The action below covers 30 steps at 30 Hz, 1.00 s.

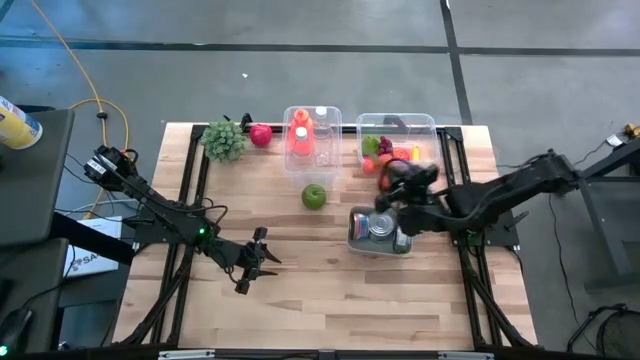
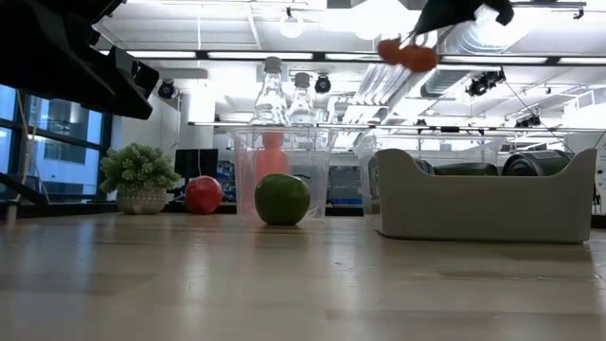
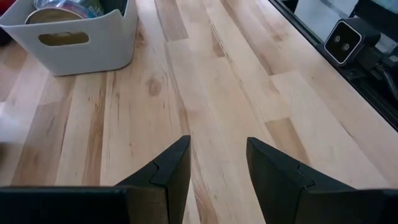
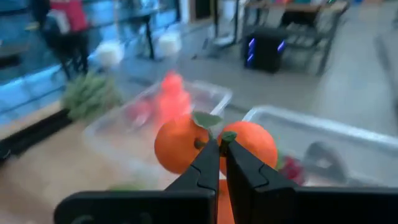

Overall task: Pick & Place Food Item
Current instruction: Put the tangerines into the right transparent bin, then put the pomegranate into the right transparent bin

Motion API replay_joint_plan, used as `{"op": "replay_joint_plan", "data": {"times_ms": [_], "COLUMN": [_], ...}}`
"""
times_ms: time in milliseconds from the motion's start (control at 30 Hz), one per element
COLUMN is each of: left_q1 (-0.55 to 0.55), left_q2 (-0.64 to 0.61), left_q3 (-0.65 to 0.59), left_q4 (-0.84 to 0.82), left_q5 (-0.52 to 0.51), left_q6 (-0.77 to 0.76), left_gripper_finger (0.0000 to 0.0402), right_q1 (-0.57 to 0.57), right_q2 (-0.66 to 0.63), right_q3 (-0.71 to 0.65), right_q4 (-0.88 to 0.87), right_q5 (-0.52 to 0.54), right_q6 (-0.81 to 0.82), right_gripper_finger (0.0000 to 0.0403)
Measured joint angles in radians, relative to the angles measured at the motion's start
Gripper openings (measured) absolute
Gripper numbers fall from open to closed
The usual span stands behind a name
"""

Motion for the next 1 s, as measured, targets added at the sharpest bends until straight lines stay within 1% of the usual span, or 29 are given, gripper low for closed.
{"op": "replay_joint_plan", "data": {"times_ms": [67, 133, 300, 400, 500, 633, 733, 867, 1000], "left_q1": [0.000, 0.000, 0.004, 0.005, 0.005, 0.005, 0.004, 0.004, 0.004], "left_q2": [0.000, 0.000, 0.000, 0.000, 0.000, 0.000, 0.000, 0.000, 0.000], "left_q3": [0.000, 0.000, 0.000, 0.000, 0.000, 0.000, 0.000, 0.000, 0.000], "left_q4": [0.002, 0.003, 0.007, 0.035, 0.048, 0.048, 0.048, 0.048, 0.048], "left_q5": [0.000, 0.000, -0.006, -0.006, -0.006, -0.006, -0.006, -0.005, -0.005], "left_q6": [-0.001, -0.002, -0.003, -0.005, -0.005, -0.019, -0.023, -0.039, -0.042], "left_gripper_finger": [0.0147, 0.0147, 0.0147, 0.0147, 0.0147, 0.0147, 0.0147, 0.0147, 0.0147], "right_q1": [0.006, -0.004, -0.111, -0.199, -0.289, -0.375, -0.423, -0.472, -0.511], "right_q2": [-0.029, -0.037, -0.025, -0.008, -0.001, 0.018, 0.025, 0.030, 0.030], "right_q3": [0.000, 0.000, -0.005, -0.006, -0.006, -0.005, -0.007, -0.005, -0.006], "right_q4": [-0.043, -0.083, -0.228, -0.286, -0.304, -0.290, -0.288, -0.292, -0.290], "right_q5": [0.056, 0.063, 0.062, 0.048, 0.010, -0.025, -0.075, -0.113, -0.137], "right_q6": [-0.001, 0.030, 0.208, 0.260, 0.253, 0.180, 0.136, 0.132, 0.181], "right_gripper_finger": [0.0003, 0.0003, 0.0003, 0.0003, 0.0003, 0.0010, 0.0025, 0.0049, 0.0078]}}
